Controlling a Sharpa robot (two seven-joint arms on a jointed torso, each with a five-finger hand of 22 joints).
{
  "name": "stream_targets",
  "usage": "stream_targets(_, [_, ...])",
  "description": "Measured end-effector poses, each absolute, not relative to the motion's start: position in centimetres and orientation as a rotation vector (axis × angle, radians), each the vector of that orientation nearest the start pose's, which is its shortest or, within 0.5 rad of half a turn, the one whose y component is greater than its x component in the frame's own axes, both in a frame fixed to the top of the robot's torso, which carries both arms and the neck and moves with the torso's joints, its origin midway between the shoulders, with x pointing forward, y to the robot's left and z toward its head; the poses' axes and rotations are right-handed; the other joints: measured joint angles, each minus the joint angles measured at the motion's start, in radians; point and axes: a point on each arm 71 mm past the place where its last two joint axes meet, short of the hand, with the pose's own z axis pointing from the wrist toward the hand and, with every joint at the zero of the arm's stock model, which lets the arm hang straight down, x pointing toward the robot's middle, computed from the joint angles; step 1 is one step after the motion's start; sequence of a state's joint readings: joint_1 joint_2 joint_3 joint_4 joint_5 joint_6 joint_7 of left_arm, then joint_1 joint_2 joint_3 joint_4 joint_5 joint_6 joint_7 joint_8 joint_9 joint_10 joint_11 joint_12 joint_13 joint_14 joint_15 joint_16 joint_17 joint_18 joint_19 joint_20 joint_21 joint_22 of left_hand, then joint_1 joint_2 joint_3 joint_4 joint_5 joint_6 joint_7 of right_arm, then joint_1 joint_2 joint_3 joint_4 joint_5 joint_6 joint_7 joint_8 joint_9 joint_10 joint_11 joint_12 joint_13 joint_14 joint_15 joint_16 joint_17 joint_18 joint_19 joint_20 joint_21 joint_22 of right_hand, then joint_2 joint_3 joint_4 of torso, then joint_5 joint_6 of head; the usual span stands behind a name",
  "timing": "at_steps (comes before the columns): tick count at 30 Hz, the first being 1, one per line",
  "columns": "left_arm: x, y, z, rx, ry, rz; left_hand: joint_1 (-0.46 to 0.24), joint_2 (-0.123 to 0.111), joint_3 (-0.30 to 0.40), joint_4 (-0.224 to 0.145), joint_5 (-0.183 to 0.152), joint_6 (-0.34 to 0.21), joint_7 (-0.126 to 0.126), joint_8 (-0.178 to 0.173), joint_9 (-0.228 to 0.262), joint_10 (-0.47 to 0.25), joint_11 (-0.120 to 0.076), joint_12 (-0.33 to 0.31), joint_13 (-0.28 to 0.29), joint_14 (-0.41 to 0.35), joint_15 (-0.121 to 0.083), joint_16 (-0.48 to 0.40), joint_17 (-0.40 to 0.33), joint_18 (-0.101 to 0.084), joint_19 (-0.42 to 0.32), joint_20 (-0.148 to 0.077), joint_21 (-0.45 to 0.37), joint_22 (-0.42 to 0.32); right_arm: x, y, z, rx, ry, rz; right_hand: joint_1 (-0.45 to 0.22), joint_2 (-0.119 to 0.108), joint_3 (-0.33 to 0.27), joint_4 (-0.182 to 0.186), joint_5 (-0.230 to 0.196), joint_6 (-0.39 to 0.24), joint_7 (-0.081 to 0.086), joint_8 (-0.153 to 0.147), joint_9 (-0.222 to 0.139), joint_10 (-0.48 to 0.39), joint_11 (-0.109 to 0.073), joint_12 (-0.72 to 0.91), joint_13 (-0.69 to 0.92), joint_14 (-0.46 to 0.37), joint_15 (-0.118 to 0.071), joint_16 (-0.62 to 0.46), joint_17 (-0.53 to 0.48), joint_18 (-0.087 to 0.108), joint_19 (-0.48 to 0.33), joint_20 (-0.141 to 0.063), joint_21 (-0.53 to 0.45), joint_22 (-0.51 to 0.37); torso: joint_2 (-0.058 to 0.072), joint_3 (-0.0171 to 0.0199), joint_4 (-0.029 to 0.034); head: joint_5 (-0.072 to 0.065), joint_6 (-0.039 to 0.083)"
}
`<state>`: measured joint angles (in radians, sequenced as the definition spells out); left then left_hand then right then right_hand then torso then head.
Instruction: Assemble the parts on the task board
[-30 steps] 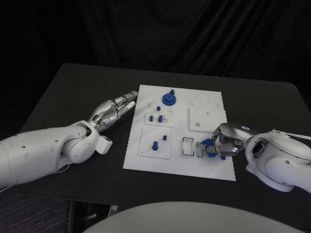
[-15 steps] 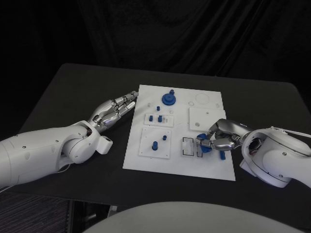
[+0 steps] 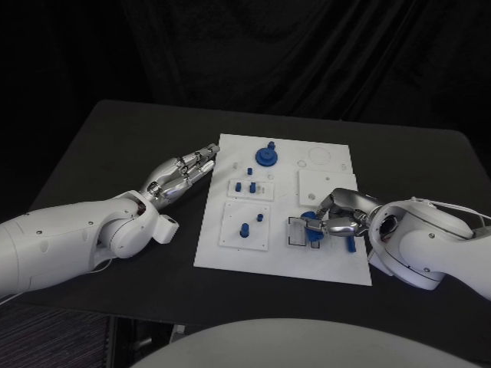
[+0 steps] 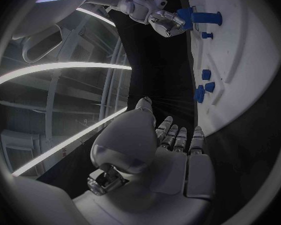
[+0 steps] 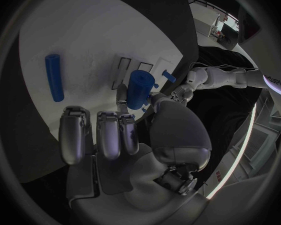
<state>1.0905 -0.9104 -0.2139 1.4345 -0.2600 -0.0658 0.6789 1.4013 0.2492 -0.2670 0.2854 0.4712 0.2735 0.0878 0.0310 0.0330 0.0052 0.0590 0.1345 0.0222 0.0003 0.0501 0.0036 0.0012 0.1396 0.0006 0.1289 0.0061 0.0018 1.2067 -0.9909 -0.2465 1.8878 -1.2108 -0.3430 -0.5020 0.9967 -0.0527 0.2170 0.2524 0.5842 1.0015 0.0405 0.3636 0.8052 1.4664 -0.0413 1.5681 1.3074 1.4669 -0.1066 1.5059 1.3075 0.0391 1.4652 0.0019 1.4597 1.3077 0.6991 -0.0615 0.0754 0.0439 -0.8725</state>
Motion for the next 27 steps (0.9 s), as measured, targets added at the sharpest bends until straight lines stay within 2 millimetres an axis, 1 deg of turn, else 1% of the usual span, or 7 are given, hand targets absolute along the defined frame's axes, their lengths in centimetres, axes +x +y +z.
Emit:
stream_targets(3, [43.95, 25.43, -27.20, -0.800, 1.576, -1.643, 0.000, 0.000, 0.000, 0.000, 0.000, 0.000, 0.000, 0.000, 0.000, 0.000, 0.000, 0.000, 0.000, 0.000, 0.000, 0.000, 0.000, 0.000, 0.000, 0.000, 0.000, 0.000, 38.15, -19.29, -23.98, 0.198, 2.088, 0.546, -0.012, 0.008, 0.011, -0.001, -0.038, 0.000, 0.000, -0.002, 0.006, 0.000, 0.000, 0.000, 0.000, 0.000, 0.000, 0.000, 0.000, 0.000, 0.000, 0.000, 0.000, 0.000, 0.000, 0.0004, 0.0012, 0.000, 0.000])
stream_targets(4, [43.96, 25.44, -27.20, -0.800, 1.576, -1.643, 0.000, 0.000, 0.000, 0.000, 0.000, 0.000, 0.000, 0.000, 0.000, 0.000, 0.000, 0.000, 0.000, 0.000, 0.000, 0.000, 0.000, 0.000, 0.003, 0.003, 0.000, 0.000, 38.16, -19.19, -24.01, 0.196, 2.091, 0.547, -0.022, 0.007, 0.035, -0.024, -0.055, 0.000, 0.000, -0.007, 0.006, 0.000, 0.000, 0.000, 0.000, 0.000, 0.000, 0.000, 0.000, 0.000, 0.000, 0.000, 0.000, 0.000, 0.000, 0.0008, 0.0012, 0.000, 0.000])
stream_targets(8, [43.97, 25.39, -27.21, -0.800, 1.577, -1.645, 0.000, 0.000, 0.000, 0.000, 0.000, 0.000, 0.000, 0.000, 0.001, 0.000, 0.000, 0.000, 0.000, 0.000, 0.000, 0.000, 0.000, 0.000, 0.004, 0.004, 0.000, 0.000, 38.19, -18.95, -24.08, 0.188, 2.099, 0.551, -0.029, 0.008, 0.039, -0.028, -0.087, 0.000, 0.000, -0.008, 0.006, 0.000, 0.000, 0.000, 0.000, 0.000, 0.000, -0.001, 0.000, 0.000, 0.000, 0.000, -0.005, 0.000, 0.000, 0.0010, 0.0007, 0.002, 0.000])
stream_targets(12, [43.97, 25.37, -27.21, -0.799, 1.578, -1.646, 0.000, 0.000, 0.003, -0.003, 0.000, 0.000, 0.000, 0.000, 0.001, 0.004, 0.004, 0.000, 0.000, 0.000, 0.000, 0.000, 0.000, 0.000, 0.004, 0.004, 0.000, 0.000, 38.26, -18.88, -24.18, 0.183, 2.107, 0.550, -0.038, 0.010, 0.058, -0.039, -0.132, 0.000, 0.000, -0.017, 0.006, 0.000, 0.000, 0.000, 0.000, 0.000, 0.000, -0.004, 0.000, 0.000, 0.000, 0.000, -0.006, 0.000, 0.000, 0.0009, 0.0004, 0.002, 0.000])
stream_targets(16, [43.98, 25.38, -27.22, -0.800, 1.578, -1.646, 0.000, 0.000, 0.003, -0.003, 0.000, 0.000, 0.000, 0.000, 0.001, 0.004, 0.004, 0.000, 0.000, 0.000, 0.000, 0.000, 0.000, 0.000, 0.004, 0.004, 0.000, 0.000, 38.34, -18.93, -24.27, 0.179, 2.113, 0.547, -0.062, 0.014, 0.070, -0.043, -0.186, 0.000, 0.000, -0.034, 0.003, 0.000, 0.000, 0.000, 0.000, -0.003, 0.003, -0.009, 0.000, 0.000, 0.000, 0.007, -0.011, 0.000, 0.000, 0.0010, -0.0006, 0.004, 0.000])
stream_targets(23, [43.99, 25.41, -27.23, -0.800, 1.578, -1.646, 0.000, 0.000, 0.003, -0.003, 0.000, 0.000, 0.000, 0.000, 0.001, 0.004, 0.004, 0.000, 0.000, 0.000, 0.000, 0.000, 0.000, 0.000, 0.004, 0.004, 0.000, 0.000, 38.34, -18.77, -24.33, 0.170, 2.122, 0.550, -0.084, 0.016, 0.037, -0.007, -0.239, 0.009, -0.009, -0.045, -0.006, 0.000, 0.000, 0.000, 0.001, 0.000, 0.007, -0.009, 0.000, 0.000, 0.000, 0.007, -0.015, 0.000, 0.000, 0.0009, -0.0012, 0.005, 0.000])
stream_targets(27, [44.00, 25.40, -27.23, -0.800, 1.579, -1.647, 0.000, 0.000, 0.003, -0.003, 0.000, 0.000, 0.000, 0.000, 0.001, 0.004, 0.004, 0.000, 0.000, 0.000, 0.000, 0.000, 0.000, 0.000, 0.004, 0.004, 0.000, 0.000, 38.38, -18.79, -24.37, 0.167, 2.125, 0.549, -0.096, 0.023, 0.014, 0.019, -0.296, 0.005, -0.006, -0.058, -0.012, -0.002, 0.002, 0.000, 0.001, 0.000, 0.007, -0.009, 0.000, 0.000, 0.000, 0.007, -0.020, 0.000, -0.001, 0.0009, -0.0012, 0.005, 0.000])
